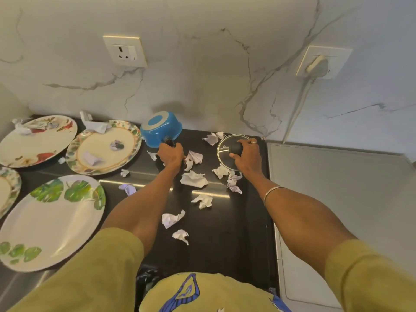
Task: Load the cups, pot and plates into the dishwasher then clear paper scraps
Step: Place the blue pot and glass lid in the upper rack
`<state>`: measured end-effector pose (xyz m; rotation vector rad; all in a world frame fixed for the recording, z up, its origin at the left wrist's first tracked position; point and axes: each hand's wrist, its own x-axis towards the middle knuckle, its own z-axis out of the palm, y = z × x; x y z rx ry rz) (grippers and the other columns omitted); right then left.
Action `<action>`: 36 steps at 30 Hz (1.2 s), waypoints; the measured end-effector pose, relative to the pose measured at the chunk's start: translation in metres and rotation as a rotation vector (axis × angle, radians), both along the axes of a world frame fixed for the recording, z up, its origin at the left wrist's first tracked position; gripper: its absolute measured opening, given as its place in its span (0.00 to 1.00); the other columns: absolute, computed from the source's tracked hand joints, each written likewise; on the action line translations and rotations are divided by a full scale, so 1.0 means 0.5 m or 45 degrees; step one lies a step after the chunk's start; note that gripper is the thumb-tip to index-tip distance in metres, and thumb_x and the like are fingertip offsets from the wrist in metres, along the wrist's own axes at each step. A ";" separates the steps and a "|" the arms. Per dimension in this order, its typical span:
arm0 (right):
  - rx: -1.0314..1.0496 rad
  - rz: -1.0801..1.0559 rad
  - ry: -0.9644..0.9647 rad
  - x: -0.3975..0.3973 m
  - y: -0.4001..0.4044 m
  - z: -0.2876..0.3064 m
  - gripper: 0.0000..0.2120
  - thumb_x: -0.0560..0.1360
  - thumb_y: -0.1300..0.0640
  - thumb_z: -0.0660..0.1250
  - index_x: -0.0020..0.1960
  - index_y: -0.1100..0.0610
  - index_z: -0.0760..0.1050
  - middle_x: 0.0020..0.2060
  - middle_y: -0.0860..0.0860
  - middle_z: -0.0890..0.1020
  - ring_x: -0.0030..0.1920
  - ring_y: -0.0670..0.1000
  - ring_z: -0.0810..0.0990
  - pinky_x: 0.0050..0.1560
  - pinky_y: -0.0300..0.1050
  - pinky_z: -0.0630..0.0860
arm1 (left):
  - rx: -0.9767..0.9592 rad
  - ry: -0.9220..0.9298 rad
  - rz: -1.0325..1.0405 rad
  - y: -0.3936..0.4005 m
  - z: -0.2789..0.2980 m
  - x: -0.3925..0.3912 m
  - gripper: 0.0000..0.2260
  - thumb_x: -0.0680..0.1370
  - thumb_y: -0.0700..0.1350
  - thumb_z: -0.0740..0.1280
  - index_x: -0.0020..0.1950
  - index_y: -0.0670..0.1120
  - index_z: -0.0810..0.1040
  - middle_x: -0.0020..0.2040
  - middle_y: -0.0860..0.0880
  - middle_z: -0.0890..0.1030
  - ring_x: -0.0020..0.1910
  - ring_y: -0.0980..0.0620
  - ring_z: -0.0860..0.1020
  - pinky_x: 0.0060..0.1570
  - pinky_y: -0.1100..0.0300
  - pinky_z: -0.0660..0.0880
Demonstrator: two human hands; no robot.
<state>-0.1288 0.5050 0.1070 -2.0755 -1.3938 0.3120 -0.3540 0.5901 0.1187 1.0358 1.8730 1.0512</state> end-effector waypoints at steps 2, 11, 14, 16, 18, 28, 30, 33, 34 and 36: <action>-0.004 0.030 -0.031 -0.011 -0.012 0.004 0.26 0.70 0.53 0.77 0.65 0.55 0.75 0.62 0.54 0.70 0.61 0.55 0.74 0.57 0.52 0.78 | 0.012 0.039 -0.052 -0.024 -0.010 -0.018 0.16 0.76 0.45 0.68 0.59 0.39 0.72 0.52 0.43 0.81 0.44 0.46 0.82 0.48 0.52 0.82; 0.016 0.049 -0.048 -0.096 -0.083 0.032 0.25 0.71 0.52 0.76 0.65 0.56 0.74 0.63 0.55 0.70 0.62 0.56 0.72 0.58 0.50 0.77 | 0.033 0.197 -0.274 -0.131 -0.019 -0.094 0.10 0.78 0.46 0.67 0.50 0.39 0.75 0.44 0.41 0.82 0.33 0.47 0.82 0.37 0.53 0.83; 0.030 0.018 -0.050 -0.130 -0.122 0.039 0.25 0.71 0.52 0.77 0.64 0.56 0.74 0.63 0.54 0.70 0.62 0.55 0.74 0.59 0.50 0.78 | 0.080 0.221 -0.355 -0.161 -0.012 -0.113 0.13 0.79 0.47 0.66 0.55 0.38 0.75 0.48 0.40 0.82 0.39 0.45 0.83 0.44 0.49 0.83; 0.026 -0.009 -0.064 -0.154 -0.154 0.044 0.25 0.71 0.51 0.77 0.63 0.55 0.74 0.63 0.54 0.70 0.61 0.55 0.74 0.58 0.50 0.78 | 0.104 0.212 -0.427 -0.188 -0.005 -0.131 0.14 0.80 0.48 0.65 0.60 0.39 0.73 0.52 0.41 0.81 0.44 0.43 0.83 0.48 0.46 0.82; 0.027 -0.049 -0.074 -0.179 -0.191 0.047 0.25 0.70 0.51 0.77 0.63 0.55 0.74 0.63 0.54 0.70 0.61 0.55 0.74 0.58 0.51 0.78 | 0.109 0.192 -0.486 -0.215 0.000 -0.155 0.17 0.81 0.49 0.65 0.64 0.40 0.70 0.57 0.41 0.79 0.49 0.42 0.82 0.52 0.44 0.81; -0.028 -0.262 -0.145 -0.315 -0.445 0.046 0.26 0.70 0.50 0.77 0.64 0.57 0.75 0.62 0.55 0.71 0.60 0.57 0.76 0.58 0.53 0.78 | 0.195 0.265 -0.820 -0.381 -0.010 -0.270 0.18 0.81 0.48 0.64 0.64 0.37 0.70 0.58 0.41 0.79 0.56 0.43 0.79 0.52 0.56 0.74; -0.043 -0.297 -0.149 -0.333 -0.495 0.050 0.27 0.69 0.49 0.77 0.64 0.57 0.75 0.62 0.56 0.72 0.60 0.57 0.76 0.58 0.54 0.79 | 0.188 0.251 -0.883 -0.420 -0.019 -0.279 0.18 0.81 0.47 0.64 0.64 0.37 0.70 0.59 0.40 0.79 0.56 0.43 0.79 0.52 0.55 0.74; -0.083 -0.356 -0.167 -0.349 -0.565 0.053 0.28 0.70 0.48 0.77 0.64 0.59 0.75 0.64 0.57 0.72 0.61 0.58 0.76 0.59 0.54 0.78 | 0.181 0.201 -0.959 -0.474 -0.029 -0.286 0.16 0.80 0.49 0.64 0.61 0.39 0.69 0.56 0.40 0.80 0.49 0.42 0.82 0.49 0.50 0.81; -0.092 -0.377 -0.164 -0.353 -0.587 0.053 0.28 0.70 0.48 0.77 0.65 0.59 0.75 0.64 0.57 0.72 0.60 0.58 0.77 0.59 0.53 0.79 | 0.184 0.186 -0.983 -0.492 -0.032 -0.287 0.16 0.80 0.50 0.65 0.61 0.40 0.69 0.54 0.40 0.80 0.45 0.42 0.82 0.44 0.49 0.82; -0.097 -0.410 -0.153 -0.361 -0.628 0.052 0.28 0.70 0.49 0.77 0.65 0.59 0.75 0.64 0.57 0.72 0.60 0.58 0.78 0.59 0.52 0.78 | 0.189 0.195 -1.023 -0.529 -0.035 -0.287 0.15 0.81 0.48 0.65 0.60 0.39 0.69 0.52 0.42 0.79 0.39 0.47 0.81 0.33 0.57 0.81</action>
